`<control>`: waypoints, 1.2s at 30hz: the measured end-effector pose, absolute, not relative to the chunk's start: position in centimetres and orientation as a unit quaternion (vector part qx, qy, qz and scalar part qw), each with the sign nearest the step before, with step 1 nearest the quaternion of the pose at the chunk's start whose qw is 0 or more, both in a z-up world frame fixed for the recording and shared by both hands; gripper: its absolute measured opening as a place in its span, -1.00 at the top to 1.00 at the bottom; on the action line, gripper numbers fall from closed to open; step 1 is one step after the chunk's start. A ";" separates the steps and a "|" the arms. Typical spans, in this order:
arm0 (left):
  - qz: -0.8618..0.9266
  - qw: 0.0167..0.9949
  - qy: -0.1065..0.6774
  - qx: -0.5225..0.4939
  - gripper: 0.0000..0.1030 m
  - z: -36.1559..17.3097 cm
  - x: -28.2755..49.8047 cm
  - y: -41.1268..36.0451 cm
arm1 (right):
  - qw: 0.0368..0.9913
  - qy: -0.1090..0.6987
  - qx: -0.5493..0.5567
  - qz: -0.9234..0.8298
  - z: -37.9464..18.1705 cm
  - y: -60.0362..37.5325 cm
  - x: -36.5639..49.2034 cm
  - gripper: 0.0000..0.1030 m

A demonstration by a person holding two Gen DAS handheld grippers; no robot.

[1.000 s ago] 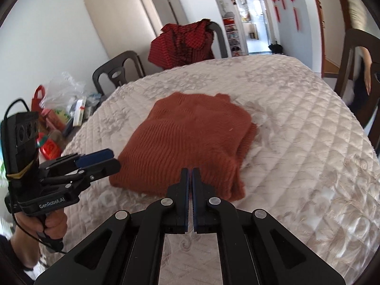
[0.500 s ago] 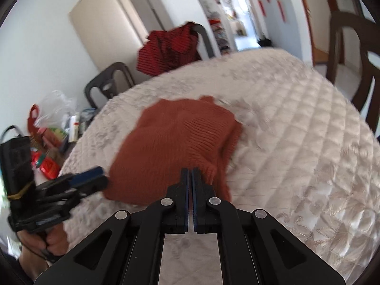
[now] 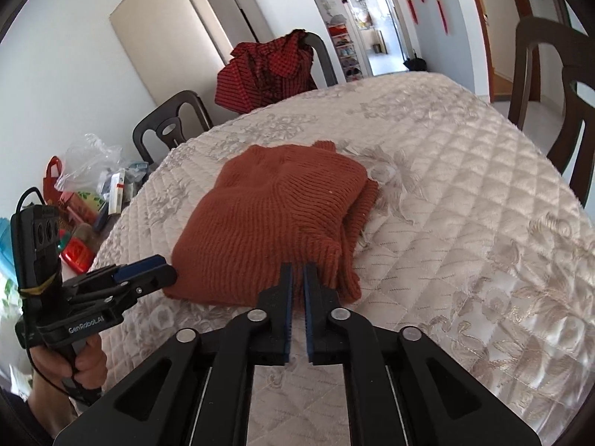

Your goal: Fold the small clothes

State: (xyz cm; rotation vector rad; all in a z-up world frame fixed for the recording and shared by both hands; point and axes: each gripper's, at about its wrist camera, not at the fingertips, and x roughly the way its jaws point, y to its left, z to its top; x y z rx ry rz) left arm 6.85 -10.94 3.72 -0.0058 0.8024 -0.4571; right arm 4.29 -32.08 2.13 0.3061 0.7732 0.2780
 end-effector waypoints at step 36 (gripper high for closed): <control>-0.232 0.880 0.403 -0.094 0.17 3.6 12.7 -9.2 | 0.888 0.386 0.213 0.130 1.7 -34.7 8.7 0.14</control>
